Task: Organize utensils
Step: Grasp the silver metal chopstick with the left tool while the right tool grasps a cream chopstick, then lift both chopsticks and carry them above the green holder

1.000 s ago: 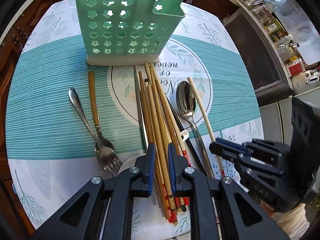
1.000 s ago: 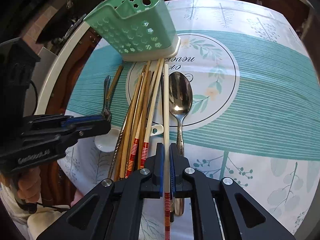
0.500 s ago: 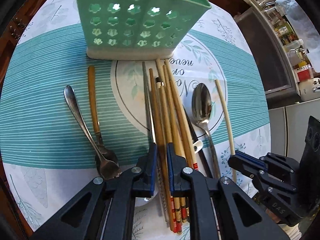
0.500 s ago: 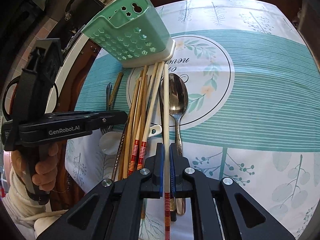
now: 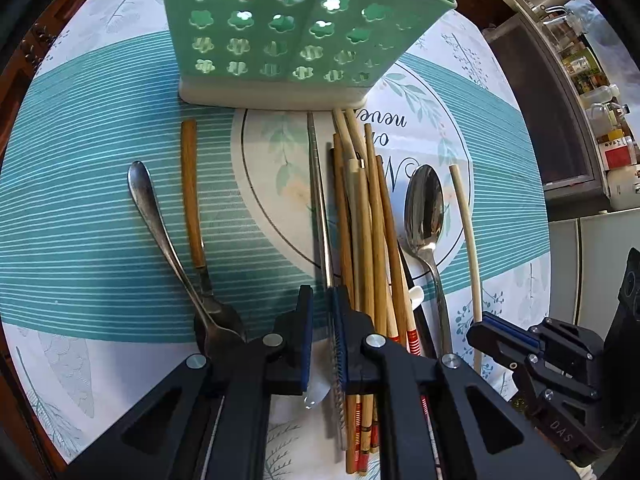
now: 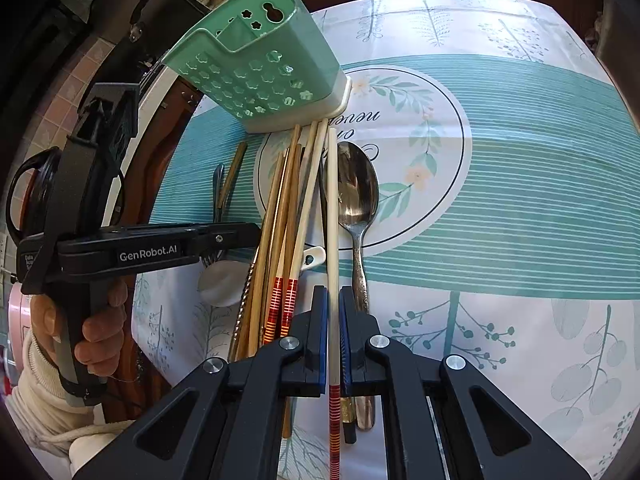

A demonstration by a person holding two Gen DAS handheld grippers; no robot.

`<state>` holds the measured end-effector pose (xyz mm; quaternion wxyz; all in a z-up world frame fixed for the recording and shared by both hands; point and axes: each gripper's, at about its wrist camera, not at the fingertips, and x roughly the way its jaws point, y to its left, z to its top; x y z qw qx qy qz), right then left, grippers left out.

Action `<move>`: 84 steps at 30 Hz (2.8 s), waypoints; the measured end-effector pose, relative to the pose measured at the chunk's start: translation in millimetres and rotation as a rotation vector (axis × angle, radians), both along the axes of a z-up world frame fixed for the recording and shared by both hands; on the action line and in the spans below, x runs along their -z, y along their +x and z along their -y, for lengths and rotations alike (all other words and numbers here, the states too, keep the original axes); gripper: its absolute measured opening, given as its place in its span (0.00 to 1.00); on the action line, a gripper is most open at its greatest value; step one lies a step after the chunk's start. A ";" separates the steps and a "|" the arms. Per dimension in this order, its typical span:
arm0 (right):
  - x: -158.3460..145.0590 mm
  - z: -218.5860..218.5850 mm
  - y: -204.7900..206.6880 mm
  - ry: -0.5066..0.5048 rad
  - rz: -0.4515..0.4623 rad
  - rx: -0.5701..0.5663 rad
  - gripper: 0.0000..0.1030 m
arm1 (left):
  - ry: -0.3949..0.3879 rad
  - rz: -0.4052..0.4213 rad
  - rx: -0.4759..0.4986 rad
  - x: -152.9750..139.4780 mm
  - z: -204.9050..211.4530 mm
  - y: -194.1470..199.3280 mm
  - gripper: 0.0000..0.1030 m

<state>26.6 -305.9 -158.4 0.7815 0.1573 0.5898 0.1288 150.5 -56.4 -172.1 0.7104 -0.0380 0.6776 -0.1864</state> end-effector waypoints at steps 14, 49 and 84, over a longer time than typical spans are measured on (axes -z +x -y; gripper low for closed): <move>4.0 2.5 -0.1 0.006 -0.008 0.002 0.05 | 0.111 -0.076 0.011 8.7 27.4 5.0 0.08; -100.7 -24.1 5.4 0.086 0.277 0.025 0.05 | -0.032 0.665 -0.100 -174.4 -37.8 -52.3 0.03; -104.0 -99.3 285.1 0.034 0.891 0.282 0.05 | -0.124 0.988 -0.299 -152.5 -57.7 117.6 0.04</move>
